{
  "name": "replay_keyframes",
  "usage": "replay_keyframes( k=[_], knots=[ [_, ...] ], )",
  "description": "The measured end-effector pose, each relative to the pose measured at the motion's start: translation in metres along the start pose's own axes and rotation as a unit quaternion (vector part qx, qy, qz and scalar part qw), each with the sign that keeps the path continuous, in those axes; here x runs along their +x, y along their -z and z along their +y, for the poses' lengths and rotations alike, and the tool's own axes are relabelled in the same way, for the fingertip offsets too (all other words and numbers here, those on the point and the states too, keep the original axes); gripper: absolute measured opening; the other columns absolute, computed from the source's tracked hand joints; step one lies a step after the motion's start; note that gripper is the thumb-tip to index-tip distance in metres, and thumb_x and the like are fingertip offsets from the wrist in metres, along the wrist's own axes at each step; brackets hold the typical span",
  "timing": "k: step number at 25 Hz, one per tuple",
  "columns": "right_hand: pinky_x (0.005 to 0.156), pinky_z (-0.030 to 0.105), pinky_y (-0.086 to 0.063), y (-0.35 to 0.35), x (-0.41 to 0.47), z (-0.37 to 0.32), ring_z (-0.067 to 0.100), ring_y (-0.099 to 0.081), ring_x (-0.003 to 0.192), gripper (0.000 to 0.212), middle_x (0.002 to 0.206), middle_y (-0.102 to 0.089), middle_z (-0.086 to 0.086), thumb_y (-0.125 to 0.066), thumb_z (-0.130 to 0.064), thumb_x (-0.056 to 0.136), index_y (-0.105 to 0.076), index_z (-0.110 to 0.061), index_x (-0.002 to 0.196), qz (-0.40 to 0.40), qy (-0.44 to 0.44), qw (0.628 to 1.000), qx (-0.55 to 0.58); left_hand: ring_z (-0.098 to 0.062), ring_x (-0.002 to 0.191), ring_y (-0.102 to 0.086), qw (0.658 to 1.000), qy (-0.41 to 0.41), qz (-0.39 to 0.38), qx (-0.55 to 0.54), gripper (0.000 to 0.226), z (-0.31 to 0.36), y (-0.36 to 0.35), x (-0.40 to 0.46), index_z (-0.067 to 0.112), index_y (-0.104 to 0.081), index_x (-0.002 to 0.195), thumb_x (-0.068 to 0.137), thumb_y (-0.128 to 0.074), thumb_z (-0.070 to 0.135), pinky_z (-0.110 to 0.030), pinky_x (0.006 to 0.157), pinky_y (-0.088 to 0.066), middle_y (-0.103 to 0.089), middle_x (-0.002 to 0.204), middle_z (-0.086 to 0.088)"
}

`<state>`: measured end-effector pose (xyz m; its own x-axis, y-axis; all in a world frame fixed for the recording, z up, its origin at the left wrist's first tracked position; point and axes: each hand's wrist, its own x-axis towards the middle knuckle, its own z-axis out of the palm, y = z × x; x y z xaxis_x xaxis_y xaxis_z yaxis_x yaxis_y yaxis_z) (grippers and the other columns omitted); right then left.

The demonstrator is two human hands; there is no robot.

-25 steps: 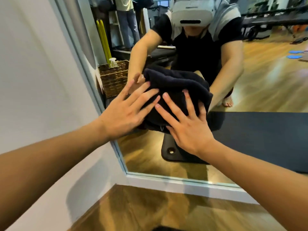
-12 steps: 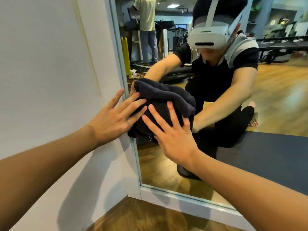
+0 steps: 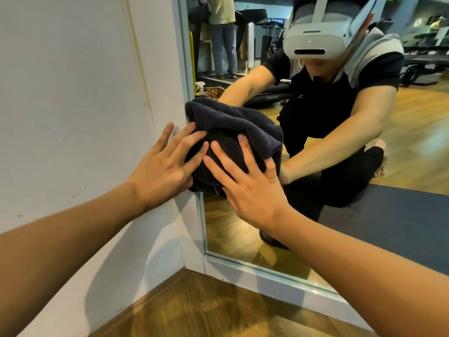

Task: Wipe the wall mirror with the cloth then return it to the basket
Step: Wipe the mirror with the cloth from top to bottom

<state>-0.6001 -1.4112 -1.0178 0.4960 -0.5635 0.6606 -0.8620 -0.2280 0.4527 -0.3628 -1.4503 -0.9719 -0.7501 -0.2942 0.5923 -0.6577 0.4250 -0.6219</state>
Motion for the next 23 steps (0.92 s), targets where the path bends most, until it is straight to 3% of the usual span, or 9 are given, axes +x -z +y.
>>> replay_keyframes(
  k=[5,14,23],
  knots=[
    [0.12,0.065,0.006,-0.006,-0.022,-0.002,0.042,0.009,0.155,0.076,0.172,-0.001,0.005,-0.045,-0.044,0.102,-0.004,-0.026,0.164,-0.023,0.029,0.999,-0.02,-0.05,0.145,-0.03,0.999,0.003,-0.033,-0.025,0.065,0.023,-0.004,-0.014,-0.002,-0.042,0.148,0.09,-0.057,0.023,-0.068,0.114,-0.029,-0.04,0.15,-0.032],
    [0.125,0.058,0.002,-0.001,-0.051,0.016,0.037,0.009,0.156,0.075,0.172,0.004,0.002,-0.04,-0.049,0.105,0.001,-0.027,0.164,-0.05,0.047,0.997,-0.039,-0.05,0.148,-0.023,0.997,0.012,-0.065,-0.039,0.082,0.055,-0.002,-0.011,0.003,-0.035,0.154,0.085,-0.073,0.027,-0.066,0.117,-0.027,-0.031,0.155,-0.028],
    [0.126,0.055,-0.001,0.005,-0.073,0.039,0.036,0.007,0.157,0.076,0.172,0.003,0.002,-0.042,-0.051,0.104,0.0,-0.027,0.164,-0.055,0.061,0.995,-0.051,-0.051,0.146,-0.026,0.996,0.017,-0.069,-0.06,0.08,0.084,0.002,0.004,0.001,-0.04,0.151,0.083,-0.077,0.021,-0.063,0.117,-0.03,-0.035,0.154,-0.03]
  ],
)
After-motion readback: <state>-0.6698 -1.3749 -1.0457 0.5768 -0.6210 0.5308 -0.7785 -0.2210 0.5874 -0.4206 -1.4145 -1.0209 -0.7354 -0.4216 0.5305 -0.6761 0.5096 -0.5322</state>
